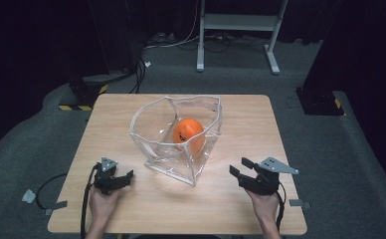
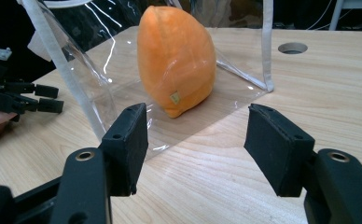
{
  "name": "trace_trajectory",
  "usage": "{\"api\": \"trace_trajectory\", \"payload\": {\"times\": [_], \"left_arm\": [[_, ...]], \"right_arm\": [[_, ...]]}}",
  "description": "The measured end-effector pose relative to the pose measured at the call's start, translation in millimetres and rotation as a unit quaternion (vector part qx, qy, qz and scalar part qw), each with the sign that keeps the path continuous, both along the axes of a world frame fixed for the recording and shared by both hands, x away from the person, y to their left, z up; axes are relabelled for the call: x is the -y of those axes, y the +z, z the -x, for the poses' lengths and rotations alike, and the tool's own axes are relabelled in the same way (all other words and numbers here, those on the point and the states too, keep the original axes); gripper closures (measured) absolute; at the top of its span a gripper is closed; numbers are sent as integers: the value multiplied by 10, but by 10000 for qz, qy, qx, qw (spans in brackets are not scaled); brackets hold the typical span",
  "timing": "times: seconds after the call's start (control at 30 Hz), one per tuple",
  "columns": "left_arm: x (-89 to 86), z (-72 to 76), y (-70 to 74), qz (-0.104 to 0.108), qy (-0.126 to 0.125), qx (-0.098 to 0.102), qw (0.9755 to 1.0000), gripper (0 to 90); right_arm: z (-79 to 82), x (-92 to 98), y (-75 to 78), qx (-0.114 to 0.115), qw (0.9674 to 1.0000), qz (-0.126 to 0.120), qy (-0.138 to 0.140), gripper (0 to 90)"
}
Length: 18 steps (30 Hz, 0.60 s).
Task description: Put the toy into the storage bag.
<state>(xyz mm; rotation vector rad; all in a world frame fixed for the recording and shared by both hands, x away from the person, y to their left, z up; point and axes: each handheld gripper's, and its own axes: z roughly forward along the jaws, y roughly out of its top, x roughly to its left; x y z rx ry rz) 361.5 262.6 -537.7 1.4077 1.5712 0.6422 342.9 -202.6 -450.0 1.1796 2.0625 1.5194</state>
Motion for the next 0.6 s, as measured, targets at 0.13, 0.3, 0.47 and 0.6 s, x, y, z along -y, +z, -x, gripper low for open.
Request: {"api": "trace_trajectory", "payload": {"times": [0.13,0.3,0.47,0.6], "left_arm": [[0,0,0,-1,-1,0,10000,241],[0,0,-1,-1,3,3,10000,241],[0,0,0,-1,0,0,10000,241],[-1,0,0,-11,-5,-3,10000,241]], "right_arm": [[-8,-17,-36,-27,10000,21,16,389],[-24,-33,-73,-57,10000,76,9,389],[-34,-35,-109,-105,9999,99,-20,389],[-45,-33,-135,-122,9998,122,-35,390]]}}
